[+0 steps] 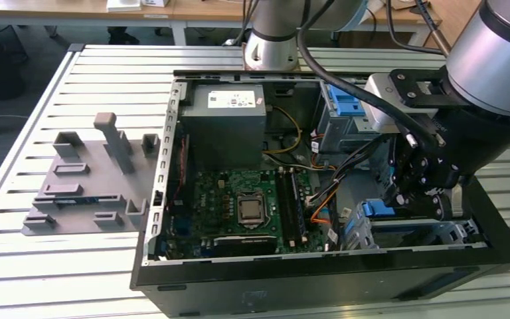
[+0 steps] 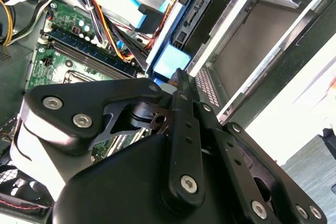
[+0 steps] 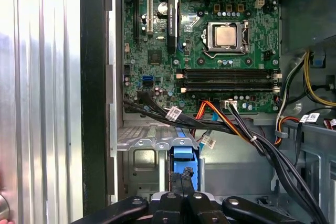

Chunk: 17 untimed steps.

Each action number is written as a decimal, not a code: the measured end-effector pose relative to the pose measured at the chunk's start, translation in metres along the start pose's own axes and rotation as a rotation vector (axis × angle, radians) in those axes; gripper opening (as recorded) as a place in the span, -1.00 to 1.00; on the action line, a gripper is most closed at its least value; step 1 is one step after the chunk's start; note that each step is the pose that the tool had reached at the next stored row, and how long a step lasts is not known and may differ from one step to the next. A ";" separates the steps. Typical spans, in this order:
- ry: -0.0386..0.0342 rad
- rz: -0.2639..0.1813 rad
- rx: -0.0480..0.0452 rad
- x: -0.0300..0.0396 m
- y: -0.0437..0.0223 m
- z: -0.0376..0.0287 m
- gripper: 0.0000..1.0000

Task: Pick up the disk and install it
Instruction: 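Insert the first disk wire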

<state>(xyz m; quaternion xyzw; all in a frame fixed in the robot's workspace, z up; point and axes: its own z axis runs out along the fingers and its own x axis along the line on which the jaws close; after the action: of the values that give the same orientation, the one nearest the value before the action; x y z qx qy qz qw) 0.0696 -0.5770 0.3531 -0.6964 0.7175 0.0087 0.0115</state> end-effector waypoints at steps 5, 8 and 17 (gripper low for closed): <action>0.0001 0.000 0.0000 -0.0002 -0.0068 0.0000 -0.79; 0.0002 0.000 0.0000 -0.0003 -0.0124 0.0000 -0.79; 0.0000 0.000 0.0000 -0.0032 -0.0227 0.0001 -0.79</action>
<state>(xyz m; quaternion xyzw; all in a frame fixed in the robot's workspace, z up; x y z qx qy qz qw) 0.0924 -0.5745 0.3531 -0.6964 0.7175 0.0087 0.0115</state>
